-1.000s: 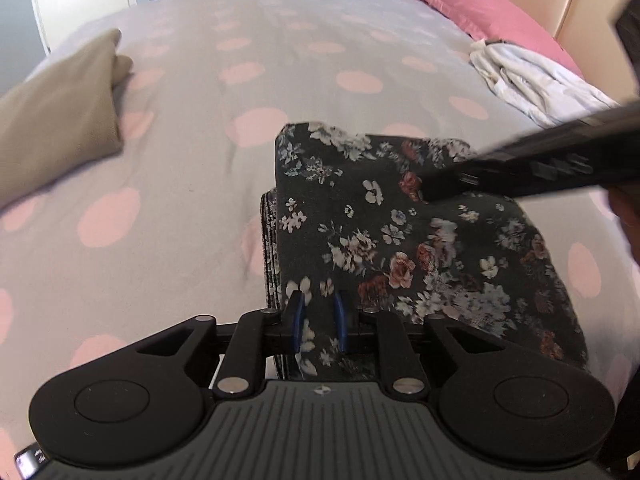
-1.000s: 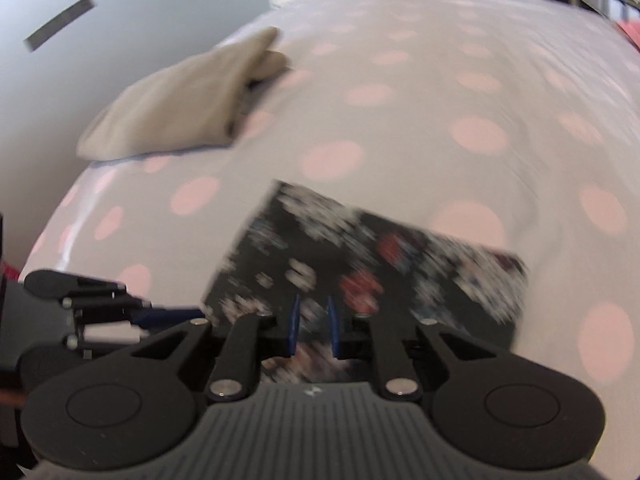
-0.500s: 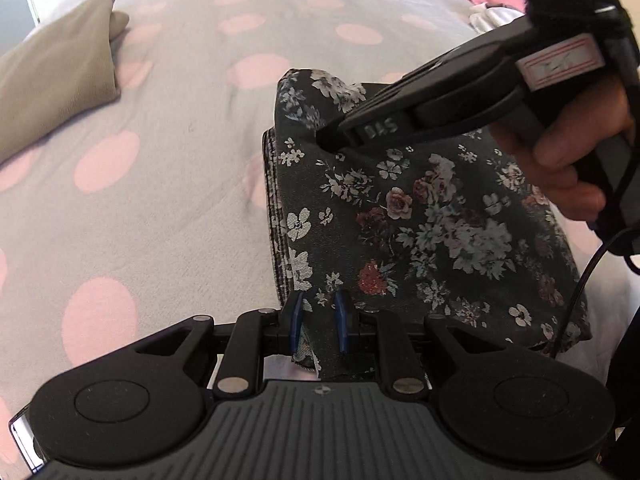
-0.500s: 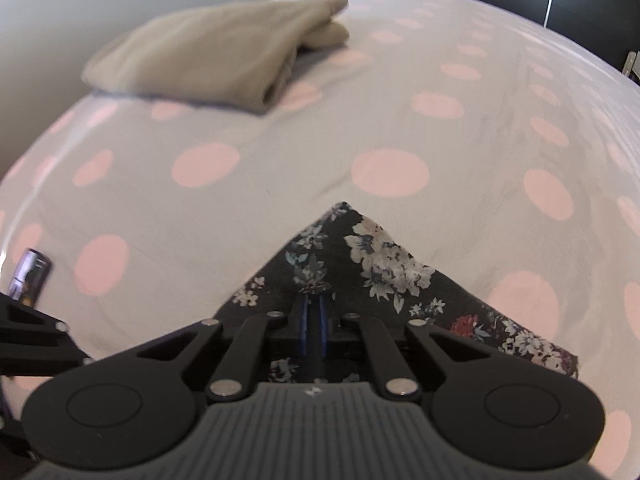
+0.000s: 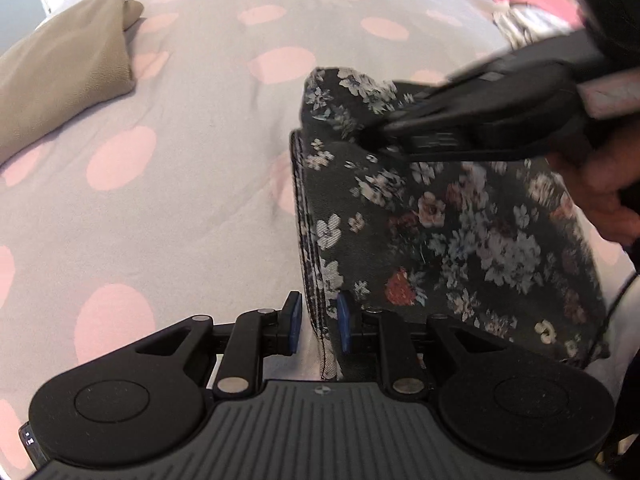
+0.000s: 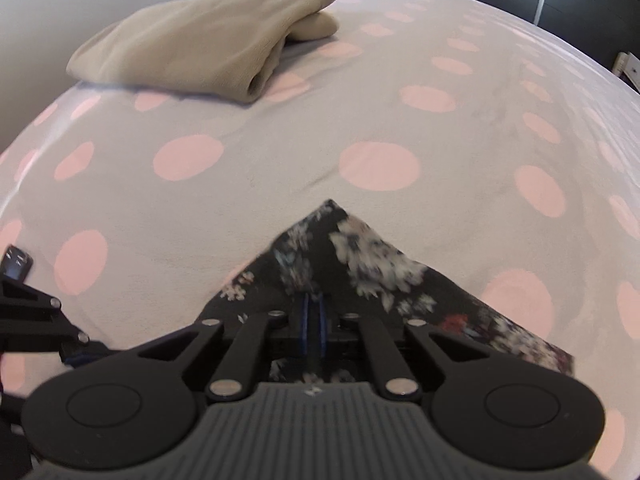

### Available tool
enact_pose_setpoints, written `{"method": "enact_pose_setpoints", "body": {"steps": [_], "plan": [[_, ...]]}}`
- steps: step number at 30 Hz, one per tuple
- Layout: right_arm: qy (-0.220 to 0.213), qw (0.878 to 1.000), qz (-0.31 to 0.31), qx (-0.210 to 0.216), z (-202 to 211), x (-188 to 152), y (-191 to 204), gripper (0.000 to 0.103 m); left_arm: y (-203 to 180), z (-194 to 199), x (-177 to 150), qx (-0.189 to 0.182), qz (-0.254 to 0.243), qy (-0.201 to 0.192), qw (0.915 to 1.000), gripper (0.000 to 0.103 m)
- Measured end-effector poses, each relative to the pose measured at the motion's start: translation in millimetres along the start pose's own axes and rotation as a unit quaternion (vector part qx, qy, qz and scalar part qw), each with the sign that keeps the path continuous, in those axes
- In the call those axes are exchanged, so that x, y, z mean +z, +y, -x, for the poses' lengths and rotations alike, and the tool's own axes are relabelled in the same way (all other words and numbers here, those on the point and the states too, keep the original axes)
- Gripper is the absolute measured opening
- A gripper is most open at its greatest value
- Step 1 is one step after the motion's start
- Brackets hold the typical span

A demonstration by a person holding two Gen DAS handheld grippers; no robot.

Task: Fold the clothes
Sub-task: 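Grip the folded floral jeans stack at its edge with both tools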

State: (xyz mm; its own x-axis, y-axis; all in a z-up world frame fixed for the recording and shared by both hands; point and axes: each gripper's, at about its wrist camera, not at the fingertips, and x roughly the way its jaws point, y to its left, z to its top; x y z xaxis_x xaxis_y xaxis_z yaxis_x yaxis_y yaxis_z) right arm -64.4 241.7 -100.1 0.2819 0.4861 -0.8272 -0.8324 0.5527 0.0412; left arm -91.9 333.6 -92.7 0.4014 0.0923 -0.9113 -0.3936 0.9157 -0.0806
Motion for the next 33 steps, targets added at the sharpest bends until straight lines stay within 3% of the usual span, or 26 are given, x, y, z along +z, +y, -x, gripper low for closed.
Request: {"method": "enact_pose_setpoints", "body": {"steps": [1,3,4,6,9,15,22,27,33], "plan": [[-0.004,1.000,-0.009,0.000,8,0,-4,0.011,5,4,0,-0.005,0.012,-0.007,0.9999,0.023],[-0.012,1.000,-0.028,0.000,26,-2,-13,0.014,14,10,1,-0.016,0.035,-0.026,0.9989,0.045],[-0.016,0.999,-0.036,-0.004,35,-5,-18,0.019,18,11,3,-0.024,0.047,-0.034,0.9980,0.050],[-0.021,0.998,-0.049,-0.013,51,-12,-28,0.030,25,14,8,-0.040,0.072,-0.051,0.9953,0.053],[-0.023,0.997,-0.076,-0.024,69,-29,-46,0.032,38,10,9,-0.081,0.113,-0.069,0.9879,0.059],[-0.008,0.987,-0.159,-0.027,87,-78,-94,0.040,50,-17,10,-0.128,0.157,-0.074,0.9765,0.057],[0.030,0.963,-0.266,0.021,78,-127,-136,0.041,54,-41,7,-0.149,0.176,-0.056,0.9715,0.058],[0.043,0.944,-0.319,0.076,59,-143,-143,0.041,56,-46,9,-0.160,0.182,-0.046,0.9691,0.056],[0.037,0.924,-0.364,0.110,44,-145,-149,0.042,60,-55,10,-0.187,0.198,-0.043,0.9611,0.049]]}}
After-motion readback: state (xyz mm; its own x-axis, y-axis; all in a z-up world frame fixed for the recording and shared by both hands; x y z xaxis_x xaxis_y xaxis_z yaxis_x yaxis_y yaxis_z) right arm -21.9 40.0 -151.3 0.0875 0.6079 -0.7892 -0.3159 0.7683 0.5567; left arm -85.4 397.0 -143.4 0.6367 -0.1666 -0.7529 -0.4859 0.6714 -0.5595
